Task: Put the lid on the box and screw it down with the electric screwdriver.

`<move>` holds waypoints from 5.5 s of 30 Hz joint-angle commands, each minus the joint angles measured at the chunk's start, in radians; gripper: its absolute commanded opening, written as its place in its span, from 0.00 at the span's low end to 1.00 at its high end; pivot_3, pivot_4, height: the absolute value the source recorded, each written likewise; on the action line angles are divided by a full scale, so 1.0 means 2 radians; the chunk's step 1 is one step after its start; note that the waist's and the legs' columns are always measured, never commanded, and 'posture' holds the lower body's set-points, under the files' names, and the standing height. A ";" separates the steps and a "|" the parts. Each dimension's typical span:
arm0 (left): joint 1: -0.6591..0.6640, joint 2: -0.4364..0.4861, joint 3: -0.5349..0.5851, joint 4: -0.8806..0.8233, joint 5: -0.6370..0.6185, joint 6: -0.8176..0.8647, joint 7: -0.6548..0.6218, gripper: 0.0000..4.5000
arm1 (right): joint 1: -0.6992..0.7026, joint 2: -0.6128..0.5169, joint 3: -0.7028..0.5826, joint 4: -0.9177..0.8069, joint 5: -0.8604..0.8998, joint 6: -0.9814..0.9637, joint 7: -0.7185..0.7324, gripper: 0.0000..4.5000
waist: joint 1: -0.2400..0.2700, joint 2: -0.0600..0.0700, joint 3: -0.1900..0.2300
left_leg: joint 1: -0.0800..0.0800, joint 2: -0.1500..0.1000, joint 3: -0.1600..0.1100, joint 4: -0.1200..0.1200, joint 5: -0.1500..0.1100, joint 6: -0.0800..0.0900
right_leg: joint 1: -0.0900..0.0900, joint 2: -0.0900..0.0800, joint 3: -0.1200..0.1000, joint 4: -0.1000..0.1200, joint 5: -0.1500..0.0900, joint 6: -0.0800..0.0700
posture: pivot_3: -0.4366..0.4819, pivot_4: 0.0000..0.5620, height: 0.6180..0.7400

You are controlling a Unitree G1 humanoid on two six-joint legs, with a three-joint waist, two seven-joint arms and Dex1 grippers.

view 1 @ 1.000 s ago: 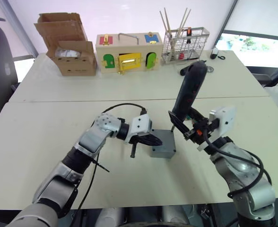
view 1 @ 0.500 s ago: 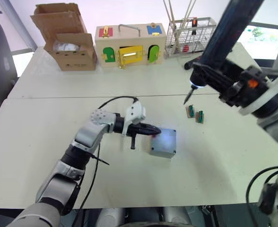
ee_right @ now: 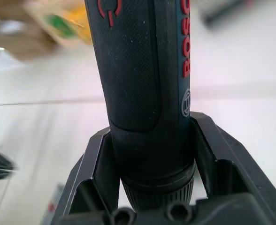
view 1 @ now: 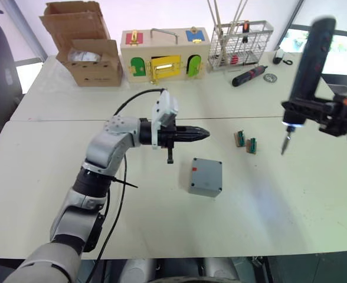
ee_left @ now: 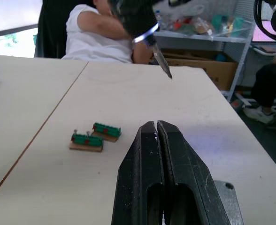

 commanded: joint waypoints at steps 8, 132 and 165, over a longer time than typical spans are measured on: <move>0.025 0.009 -0.078 -0.056 0.060 -0.071 -0.016 0.00 | -0.036 -0.046 0.132 0.132 -0.205 0.090 0.184 0.40 | -0.010 0.005 0.001 | 0.001 0.001 0.001 0.000 -0.001 0.001 | 0.000 0.001 0.001 0.001 0.000 0.000 | 0.48 0.27 0.98; 0.099 -0.027 0.071 -0.099 -0.011 0.063 0.193 0.00 | 0.104 0.458 0.045 -0.230 -0.619 -0.304 0.201 0.99 | 0.010 0.000 0.001 | 0.000 -0.001 0.000 0.007 0.000 0.000 | -0.002 0.002 0.001 0.010 0.000 0.000 | 0.48 0.27 0.98; 0.139 0.027 0.014 -0.174 -0.006 0.087 0.206 0.00 | 0.022 0.495 0.146 0.031 -0.745 -0.501 0.233 0.43 | -0.001 0.001 0.001 | 0.001 -0.001 0.000 0.007 0.000 -0.001 | -0.002 0.002 0.001 0.009 0.000 0.000 | 0.48 0.27 0.98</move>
